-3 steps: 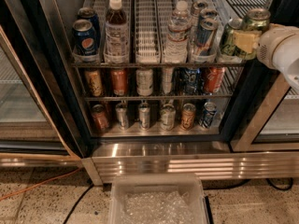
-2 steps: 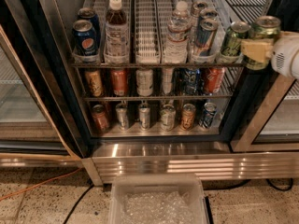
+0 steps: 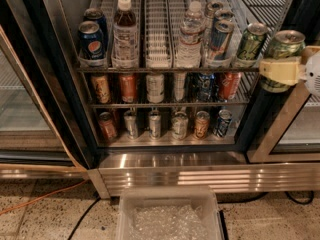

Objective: Pick green can from top shelf of fridge

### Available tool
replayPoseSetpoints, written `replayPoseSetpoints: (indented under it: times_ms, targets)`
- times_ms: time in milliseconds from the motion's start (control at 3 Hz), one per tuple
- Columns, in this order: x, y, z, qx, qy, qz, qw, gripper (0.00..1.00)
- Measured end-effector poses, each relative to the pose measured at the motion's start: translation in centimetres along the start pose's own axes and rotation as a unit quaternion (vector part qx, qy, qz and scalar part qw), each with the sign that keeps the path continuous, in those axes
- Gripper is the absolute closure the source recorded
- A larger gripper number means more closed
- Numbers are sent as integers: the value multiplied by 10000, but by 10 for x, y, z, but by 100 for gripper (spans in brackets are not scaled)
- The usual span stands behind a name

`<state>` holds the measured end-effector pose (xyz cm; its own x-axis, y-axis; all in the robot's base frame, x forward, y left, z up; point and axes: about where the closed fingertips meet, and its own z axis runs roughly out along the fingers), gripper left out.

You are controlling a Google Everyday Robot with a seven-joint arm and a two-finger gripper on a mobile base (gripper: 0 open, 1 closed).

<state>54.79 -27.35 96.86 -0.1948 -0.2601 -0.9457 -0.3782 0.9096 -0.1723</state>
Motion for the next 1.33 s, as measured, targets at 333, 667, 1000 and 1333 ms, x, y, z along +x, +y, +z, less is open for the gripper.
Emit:
replayPoseSetpoints:
  times_ms: [333, 667, 1000, 1333]
  targets:
    - [14, 33, -7, -666, 112, -105, 9977, 100]
    - [22, 69, -4, -1324, 194, -271, 9906, 100]
    - [20, 99, 0, -1842, 157, -436, 9818, 100]
    - [14, 126, 1, -2267, 27, -548, 9724, 100]
